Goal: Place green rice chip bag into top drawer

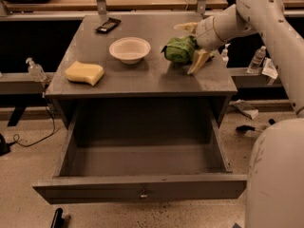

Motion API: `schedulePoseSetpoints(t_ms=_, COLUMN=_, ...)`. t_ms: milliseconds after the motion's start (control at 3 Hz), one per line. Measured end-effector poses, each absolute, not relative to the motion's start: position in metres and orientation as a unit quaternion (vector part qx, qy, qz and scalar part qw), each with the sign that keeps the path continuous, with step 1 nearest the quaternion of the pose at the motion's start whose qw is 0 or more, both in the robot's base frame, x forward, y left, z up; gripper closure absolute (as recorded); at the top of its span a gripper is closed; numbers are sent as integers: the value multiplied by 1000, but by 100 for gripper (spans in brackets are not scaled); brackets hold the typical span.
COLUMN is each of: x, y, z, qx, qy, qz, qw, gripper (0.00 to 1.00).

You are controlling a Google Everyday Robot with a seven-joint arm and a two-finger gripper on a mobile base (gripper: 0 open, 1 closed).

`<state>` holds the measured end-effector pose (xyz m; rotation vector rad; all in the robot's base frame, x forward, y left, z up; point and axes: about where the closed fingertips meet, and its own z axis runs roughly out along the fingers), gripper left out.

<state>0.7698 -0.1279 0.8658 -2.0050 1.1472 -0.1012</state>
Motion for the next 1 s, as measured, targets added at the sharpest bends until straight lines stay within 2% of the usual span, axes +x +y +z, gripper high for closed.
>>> schedulePoseSetpoints(t_ms=333, x=775, y=-126, z=866, qx=-785, qy=446, qz=-27, qw=430, gripper=39)
schedulePoseSetpoints(t_ms=1000, x=744, y=-144, z=948, qx=-714, qy=389, qz=-39, qw=581, gripper=99)
